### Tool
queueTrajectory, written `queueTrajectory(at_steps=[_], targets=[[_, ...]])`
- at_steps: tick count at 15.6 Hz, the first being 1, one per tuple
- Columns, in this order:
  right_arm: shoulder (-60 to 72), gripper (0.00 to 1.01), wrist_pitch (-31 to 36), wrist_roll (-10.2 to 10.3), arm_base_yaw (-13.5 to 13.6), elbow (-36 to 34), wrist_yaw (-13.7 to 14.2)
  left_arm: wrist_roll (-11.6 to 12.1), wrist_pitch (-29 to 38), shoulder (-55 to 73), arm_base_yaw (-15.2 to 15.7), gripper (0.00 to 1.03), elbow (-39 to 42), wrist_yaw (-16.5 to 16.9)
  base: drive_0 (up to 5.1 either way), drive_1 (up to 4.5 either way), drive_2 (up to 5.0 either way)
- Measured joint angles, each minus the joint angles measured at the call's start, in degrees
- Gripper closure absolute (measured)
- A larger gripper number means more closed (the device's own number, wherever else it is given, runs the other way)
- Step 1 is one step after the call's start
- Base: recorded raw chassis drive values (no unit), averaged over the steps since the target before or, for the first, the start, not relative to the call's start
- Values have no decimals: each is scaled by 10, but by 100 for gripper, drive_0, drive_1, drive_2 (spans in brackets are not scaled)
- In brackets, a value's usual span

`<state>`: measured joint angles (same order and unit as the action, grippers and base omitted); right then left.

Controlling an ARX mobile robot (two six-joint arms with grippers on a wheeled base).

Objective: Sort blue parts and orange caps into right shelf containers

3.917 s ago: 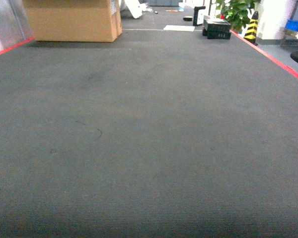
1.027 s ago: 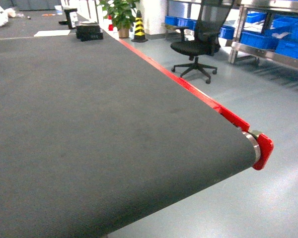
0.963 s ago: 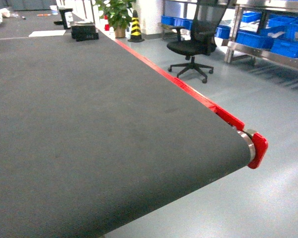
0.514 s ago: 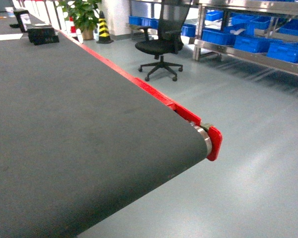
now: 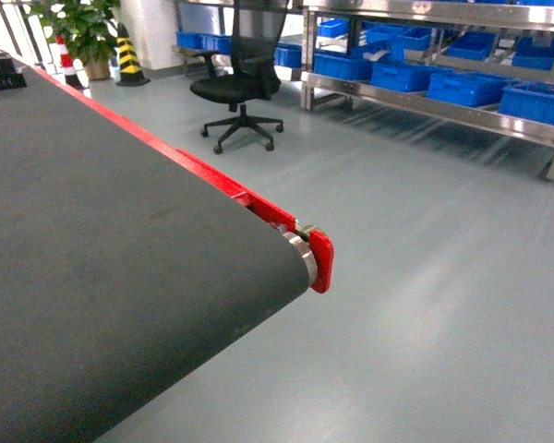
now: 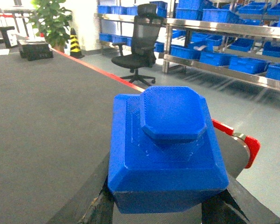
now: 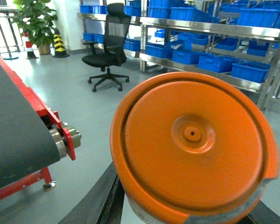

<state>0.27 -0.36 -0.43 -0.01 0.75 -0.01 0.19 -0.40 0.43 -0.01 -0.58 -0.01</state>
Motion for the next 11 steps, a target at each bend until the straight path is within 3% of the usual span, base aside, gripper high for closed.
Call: queueTrajectory(at_steps=[11], targets=[[0,59,0,0,0,0,0,0,0,0,0,61,0,0,-158,-158,-158]])
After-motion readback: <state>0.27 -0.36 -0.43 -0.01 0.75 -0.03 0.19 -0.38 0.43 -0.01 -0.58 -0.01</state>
